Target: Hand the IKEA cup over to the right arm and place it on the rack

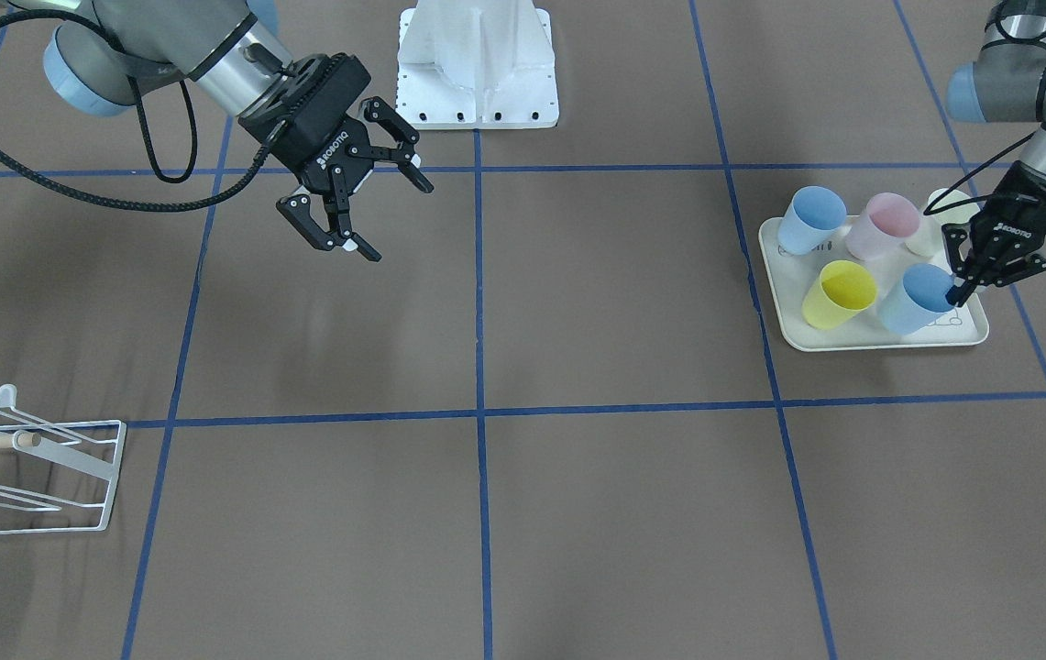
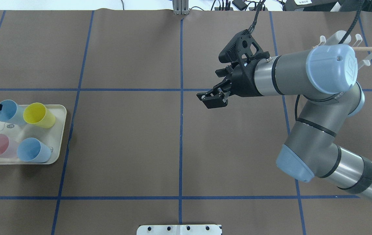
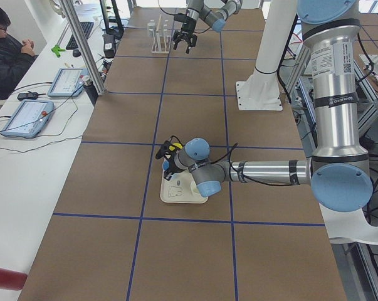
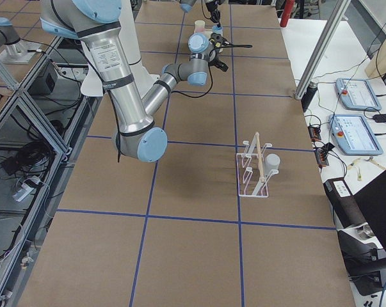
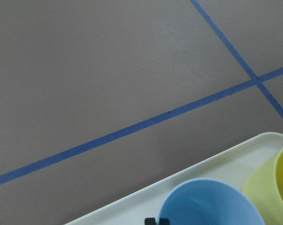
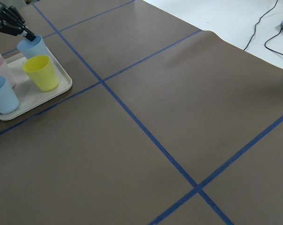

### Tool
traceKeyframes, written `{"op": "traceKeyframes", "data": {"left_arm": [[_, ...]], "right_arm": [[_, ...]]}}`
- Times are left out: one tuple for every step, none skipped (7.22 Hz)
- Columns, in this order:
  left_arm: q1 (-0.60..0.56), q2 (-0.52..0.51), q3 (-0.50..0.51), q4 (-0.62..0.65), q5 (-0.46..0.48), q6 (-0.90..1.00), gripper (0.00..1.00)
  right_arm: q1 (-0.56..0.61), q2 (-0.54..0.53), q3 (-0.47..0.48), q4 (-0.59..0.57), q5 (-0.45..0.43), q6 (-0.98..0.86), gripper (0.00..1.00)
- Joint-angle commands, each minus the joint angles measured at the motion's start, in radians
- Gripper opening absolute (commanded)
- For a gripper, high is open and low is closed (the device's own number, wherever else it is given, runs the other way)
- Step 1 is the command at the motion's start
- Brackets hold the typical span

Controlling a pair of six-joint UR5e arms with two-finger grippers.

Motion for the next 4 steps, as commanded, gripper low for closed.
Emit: {"op": "traceKeyframes", "data": {"left_arm": [[-0.147, -0.031, -0.065, 0.087, -0.172, 0.070, 0.00], [-0.154, -0.030, -0.173, 0.181, -0.223, 0.053, 0.00], [-0.153, -0.030, -0.293, 0.287, -0.231, 0.021, 0.00], [-0.150, -0.034, -0.393, 0.352, -0.298, -0.090, 0.00]], "right_arm": [[-0.017, -0.038, -0.059, 0.173, -0.007, 0.003, 0.99], [-0.036, -0.033, -0.060, 0.180, -0.033, 0.003, 0.99], [-0.072, -0.012, -0.057, 0.180, -0.067, 0.000, 0.99], [-0.089, 0.014, -0.059, 0.180, -0.079, 0.001, 0.99]]}}
